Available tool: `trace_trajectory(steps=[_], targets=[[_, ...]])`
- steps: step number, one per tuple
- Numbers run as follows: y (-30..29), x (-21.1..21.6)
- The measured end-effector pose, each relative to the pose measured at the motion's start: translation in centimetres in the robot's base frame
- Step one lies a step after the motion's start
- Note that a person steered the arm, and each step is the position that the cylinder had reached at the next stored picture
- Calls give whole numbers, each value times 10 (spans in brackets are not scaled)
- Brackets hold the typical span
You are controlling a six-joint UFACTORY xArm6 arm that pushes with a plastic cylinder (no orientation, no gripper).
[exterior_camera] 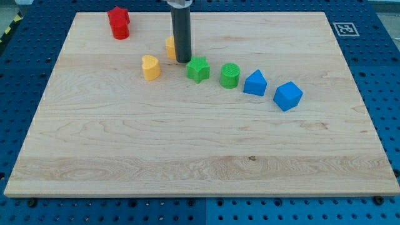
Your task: Push the hexagon towards the top center of the board
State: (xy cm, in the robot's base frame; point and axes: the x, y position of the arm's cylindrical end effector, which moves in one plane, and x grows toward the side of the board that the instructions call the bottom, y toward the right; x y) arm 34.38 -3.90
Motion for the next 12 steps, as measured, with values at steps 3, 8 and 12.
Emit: trace_trajectory(steps=[3,8,12], targets=[[-22,11],[-29,-3],[-48,-28]])
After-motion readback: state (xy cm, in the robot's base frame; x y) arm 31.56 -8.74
